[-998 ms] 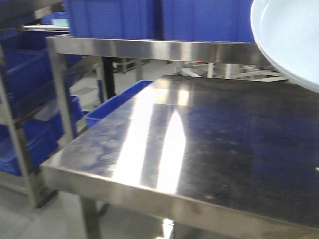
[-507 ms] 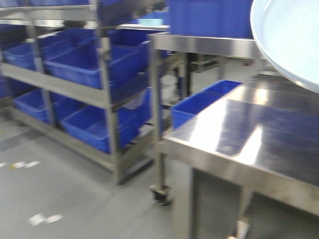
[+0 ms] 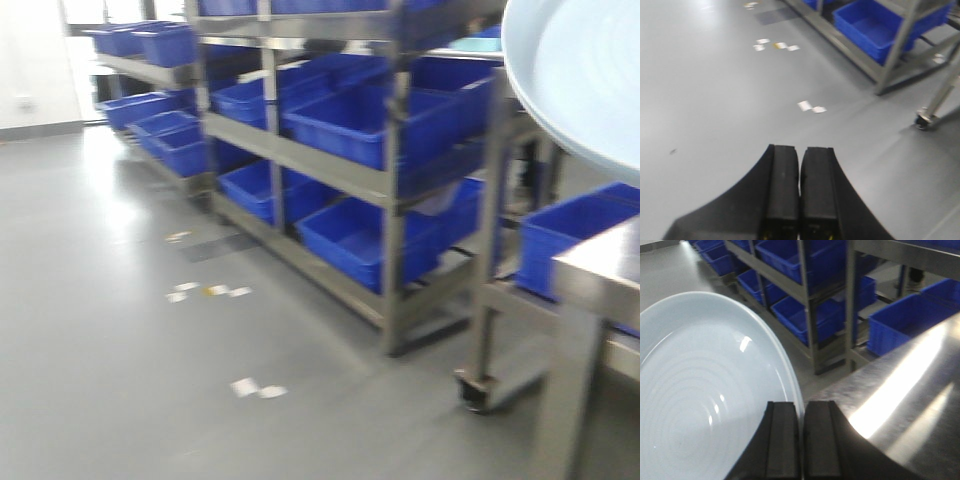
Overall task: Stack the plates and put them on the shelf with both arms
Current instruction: 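Drive the base away from the table carrying the plates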
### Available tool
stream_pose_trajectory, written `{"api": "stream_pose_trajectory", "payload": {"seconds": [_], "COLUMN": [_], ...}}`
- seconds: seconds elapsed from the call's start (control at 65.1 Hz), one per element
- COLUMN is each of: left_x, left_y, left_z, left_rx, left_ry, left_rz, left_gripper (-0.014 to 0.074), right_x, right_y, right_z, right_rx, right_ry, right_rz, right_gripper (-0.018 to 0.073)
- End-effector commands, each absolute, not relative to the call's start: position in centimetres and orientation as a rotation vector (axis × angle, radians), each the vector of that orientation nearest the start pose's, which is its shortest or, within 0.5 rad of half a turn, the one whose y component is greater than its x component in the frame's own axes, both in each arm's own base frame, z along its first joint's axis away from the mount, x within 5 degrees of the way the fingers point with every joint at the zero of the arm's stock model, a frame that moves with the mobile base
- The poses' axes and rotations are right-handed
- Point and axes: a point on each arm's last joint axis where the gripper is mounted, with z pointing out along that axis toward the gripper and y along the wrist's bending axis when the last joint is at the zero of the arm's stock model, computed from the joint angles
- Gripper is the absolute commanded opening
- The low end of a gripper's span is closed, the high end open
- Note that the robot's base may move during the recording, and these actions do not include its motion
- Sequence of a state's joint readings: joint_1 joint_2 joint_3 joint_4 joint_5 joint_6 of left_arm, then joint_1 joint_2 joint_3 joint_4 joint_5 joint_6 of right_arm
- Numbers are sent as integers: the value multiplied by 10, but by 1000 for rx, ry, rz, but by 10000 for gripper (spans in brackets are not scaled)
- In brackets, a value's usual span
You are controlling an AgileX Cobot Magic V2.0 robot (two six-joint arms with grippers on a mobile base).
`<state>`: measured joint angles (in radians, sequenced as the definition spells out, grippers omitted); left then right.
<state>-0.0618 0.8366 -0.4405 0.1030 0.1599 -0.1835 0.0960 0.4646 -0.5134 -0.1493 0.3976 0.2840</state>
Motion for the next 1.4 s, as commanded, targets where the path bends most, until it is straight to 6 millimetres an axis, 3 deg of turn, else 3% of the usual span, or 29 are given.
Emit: {"api": "stream_pose_trajectory", "payload": {"seconds": [0.0,1.382], "left_x": [170,170], "left_y": [-11,-11], "left_z": [280,279], "left_rx": [-22,-22], "left_ry": [1920,1922], "left_rz": [-96,-96], "left_gripper": [85,85], "right_x": [99,99], "right_y": [5,5], "right_z": [336,336], "right_rx": [67,67], "right_ry": [1697,1699], "right_rz": [124,124], "right_gripper": [57,57]}}
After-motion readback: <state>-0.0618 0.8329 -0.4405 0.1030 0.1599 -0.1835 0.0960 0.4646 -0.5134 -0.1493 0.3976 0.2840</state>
